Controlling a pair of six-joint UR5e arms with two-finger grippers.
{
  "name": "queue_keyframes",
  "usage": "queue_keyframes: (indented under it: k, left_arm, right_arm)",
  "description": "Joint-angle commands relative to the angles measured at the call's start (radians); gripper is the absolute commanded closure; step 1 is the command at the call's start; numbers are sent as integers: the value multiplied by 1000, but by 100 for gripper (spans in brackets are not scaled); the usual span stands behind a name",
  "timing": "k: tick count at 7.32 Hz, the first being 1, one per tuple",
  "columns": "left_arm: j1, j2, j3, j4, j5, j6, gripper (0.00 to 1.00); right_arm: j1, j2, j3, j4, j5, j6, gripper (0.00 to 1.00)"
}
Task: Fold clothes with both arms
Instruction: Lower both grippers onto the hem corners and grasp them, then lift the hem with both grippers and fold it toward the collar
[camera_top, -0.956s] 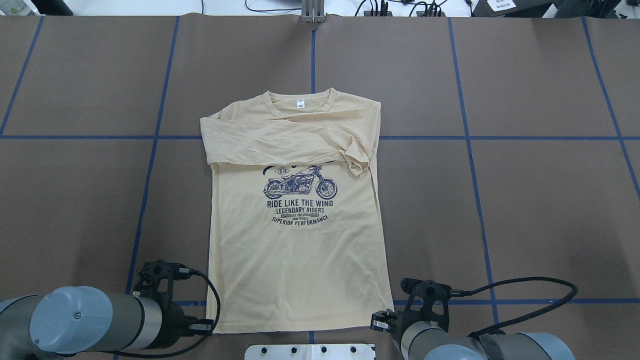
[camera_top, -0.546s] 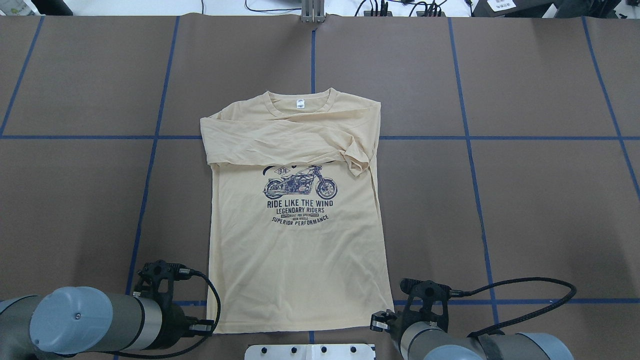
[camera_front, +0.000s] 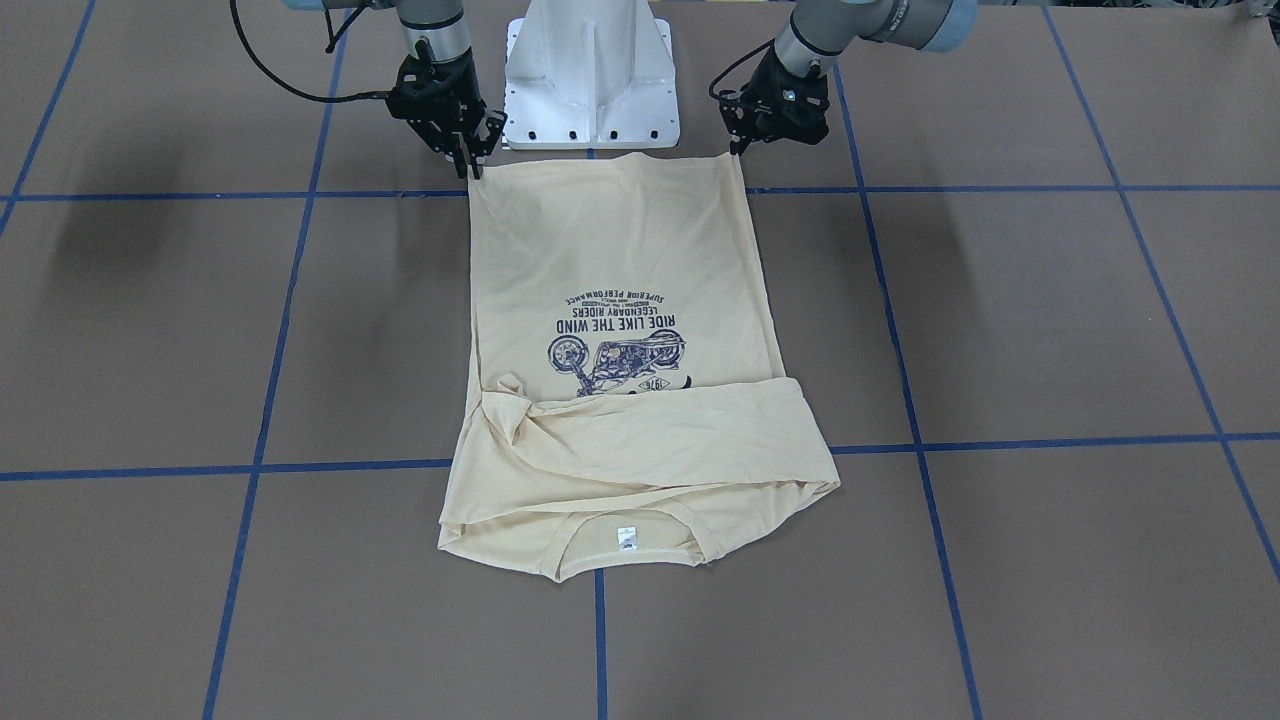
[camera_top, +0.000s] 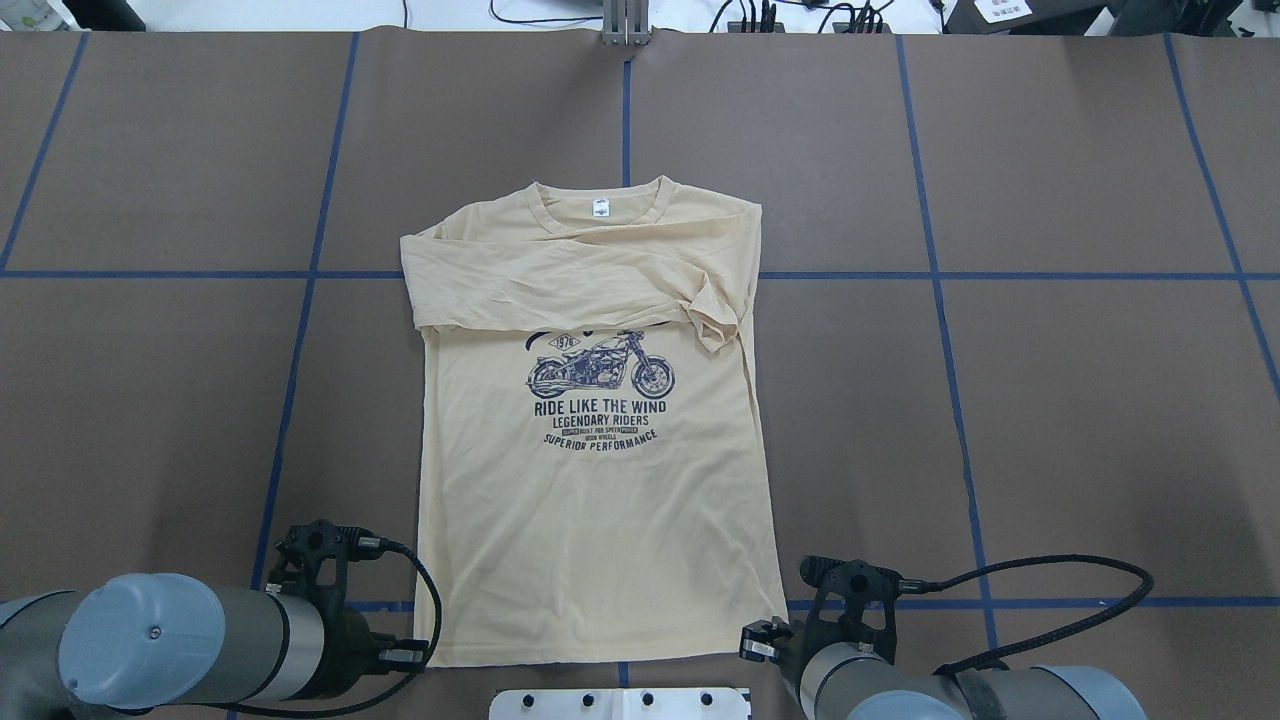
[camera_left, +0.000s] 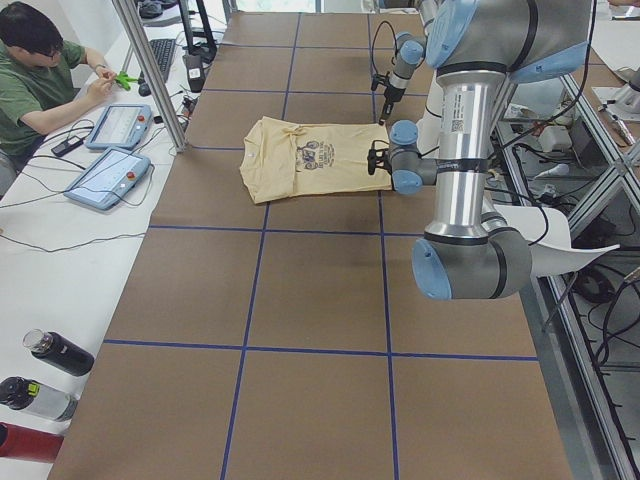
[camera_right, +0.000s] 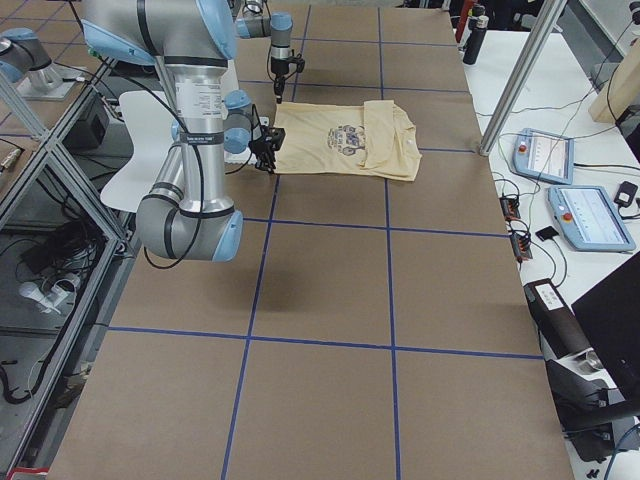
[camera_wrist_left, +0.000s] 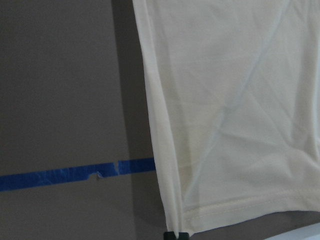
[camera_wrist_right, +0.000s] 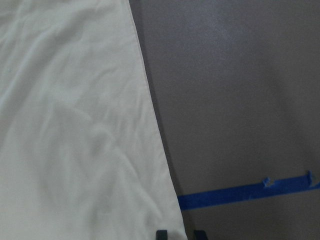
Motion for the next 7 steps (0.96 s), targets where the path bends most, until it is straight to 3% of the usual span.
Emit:
queue_keyframes:
  k: [1, 5, 7]
  left_arm:
    - [0, 0, -2, 0, 0, 0, 100]
    - [0, 1, -16, 0, 0, 0, 100]
    - [0, 1, -19, 0, 0, 0, 100]
  right_arm:
    - [1, 0, 0, 0, -2, 2, 70]
    - [1, 37, -26, -2, -9, 4, 71]
    - [2, 40, -32, -3, -9, 2, 82]
